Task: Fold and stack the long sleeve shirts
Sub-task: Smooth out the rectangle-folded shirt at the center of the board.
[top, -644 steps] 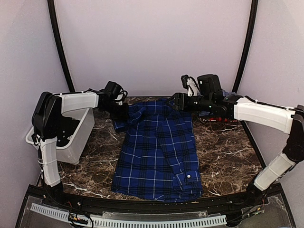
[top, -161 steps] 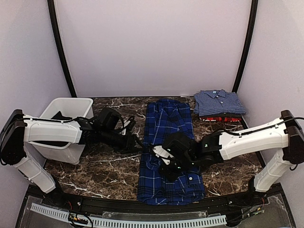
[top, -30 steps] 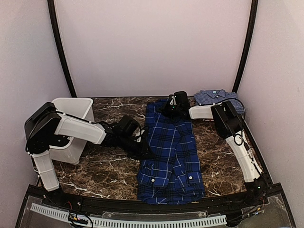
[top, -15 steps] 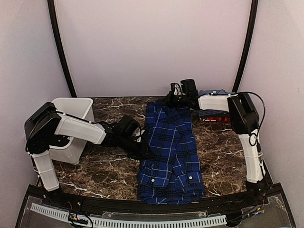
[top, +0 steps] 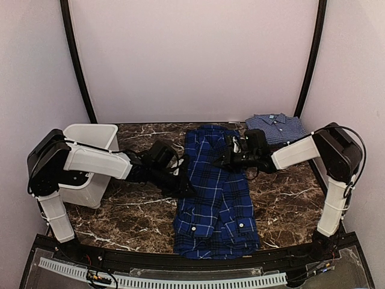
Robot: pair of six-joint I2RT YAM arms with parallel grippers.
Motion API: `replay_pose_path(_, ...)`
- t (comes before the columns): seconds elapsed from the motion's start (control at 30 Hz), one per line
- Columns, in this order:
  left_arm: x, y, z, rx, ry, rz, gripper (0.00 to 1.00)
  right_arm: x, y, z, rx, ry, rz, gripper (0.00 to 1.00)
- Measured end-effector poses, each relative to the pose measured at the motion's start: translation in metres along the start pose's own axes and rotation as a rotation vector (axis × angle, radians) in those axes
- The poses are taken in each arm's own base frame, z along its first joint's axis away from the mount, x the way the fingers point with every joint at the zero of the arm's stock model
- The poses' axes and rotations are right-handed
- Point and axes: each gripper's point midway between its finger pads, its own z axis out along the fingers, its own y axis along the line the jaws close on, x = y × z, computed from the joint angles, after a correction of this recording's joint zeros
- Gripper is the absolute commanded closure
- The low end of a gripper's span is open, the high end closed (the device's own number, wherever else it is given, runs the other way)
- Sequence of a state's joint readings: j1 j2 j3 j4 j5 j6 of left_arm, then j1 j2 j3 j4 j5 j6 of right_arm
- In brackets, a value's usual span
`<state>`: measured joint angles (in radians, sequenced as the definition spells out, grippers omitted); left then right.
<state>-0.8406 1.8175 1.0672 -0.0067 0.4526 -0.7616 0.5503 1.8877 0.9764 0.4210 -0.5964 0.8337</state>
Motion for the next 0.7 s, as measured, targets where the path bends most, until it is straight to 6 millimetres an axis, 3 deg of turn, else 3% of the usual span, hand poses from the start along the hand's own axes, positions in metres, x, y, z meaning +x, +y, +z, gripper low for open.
replay_pose_path(0.27, 0.002, -0.013, -0.038, -0.005, -0.057, 0.041, 0.77, 0.026, -0.021, -0.007, 0.001, 0.015, 0.036, 1.0)
replay_pose_path(0.7, 0.06, 0.036, -0.053, -0.137, 0.056, 0.02, 0.78, 0.031, -0.05, -0.017, -0.004, -0.021, 0.115, 1.0)
